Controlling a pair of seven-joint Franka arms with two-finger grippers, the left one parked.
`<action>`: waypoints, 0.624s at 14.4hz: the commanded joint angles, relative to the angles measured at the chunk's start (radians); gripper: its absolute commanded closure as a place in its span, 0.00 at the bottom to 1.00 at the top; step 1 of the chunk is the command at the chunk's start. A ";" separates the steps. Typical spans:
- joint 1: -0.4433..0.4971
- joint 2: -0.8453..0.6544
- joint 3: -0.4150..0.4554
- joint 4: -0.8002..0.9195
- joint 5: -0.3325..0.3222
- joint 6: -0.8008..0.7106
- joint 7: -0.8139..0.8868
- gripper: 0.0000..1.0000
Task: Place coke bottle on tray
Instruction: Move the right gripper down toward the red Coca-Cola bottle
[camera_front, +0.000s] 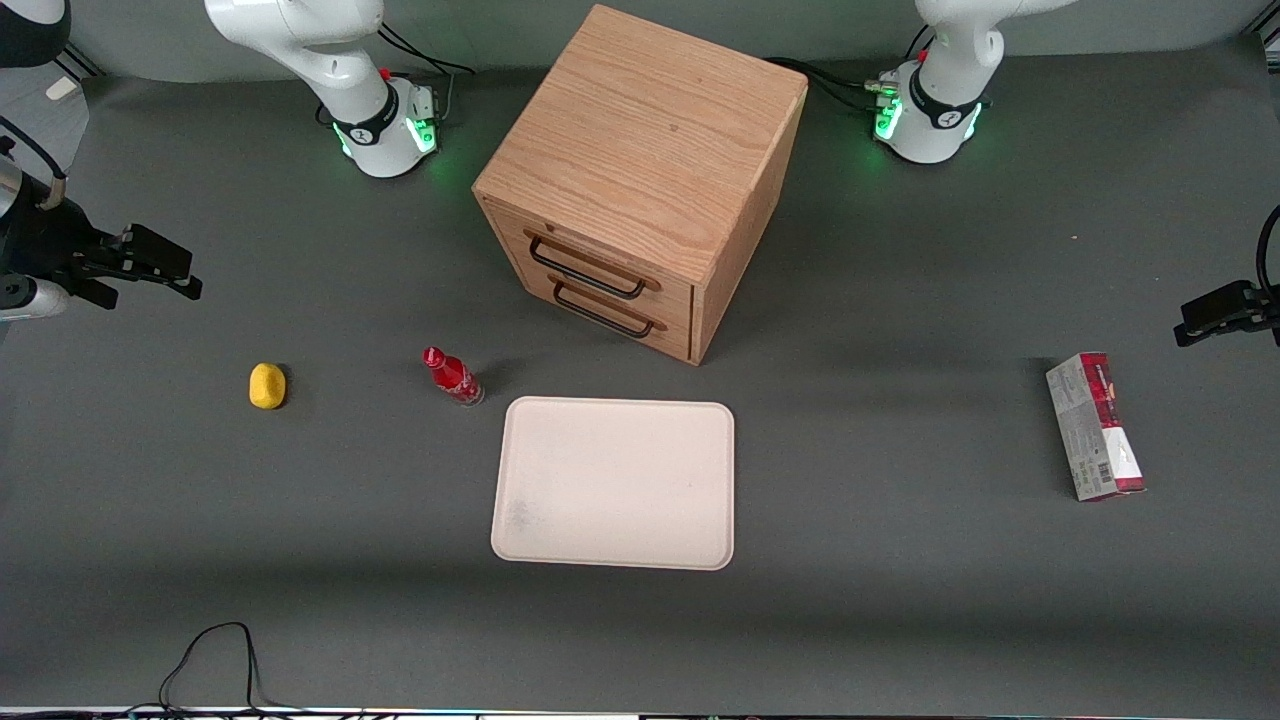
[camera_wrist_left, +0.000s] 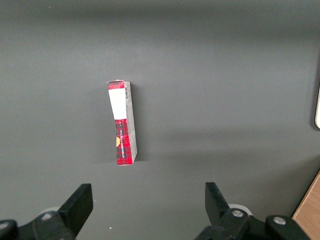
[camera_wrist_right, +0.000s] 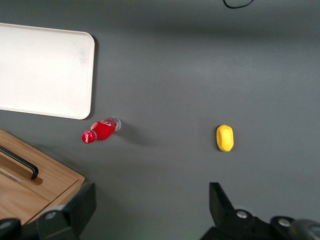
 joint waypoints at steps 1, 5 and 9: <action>0.001 0.001 -0.008 -0.004 0.023 -0.008 0.000 0.00; 0.007 0.004 0.000 -0.034 0.026 0.004 0.000 0.00; 0.017 0.052 0.105 -0.070 0.044 0.101 0.149 0.00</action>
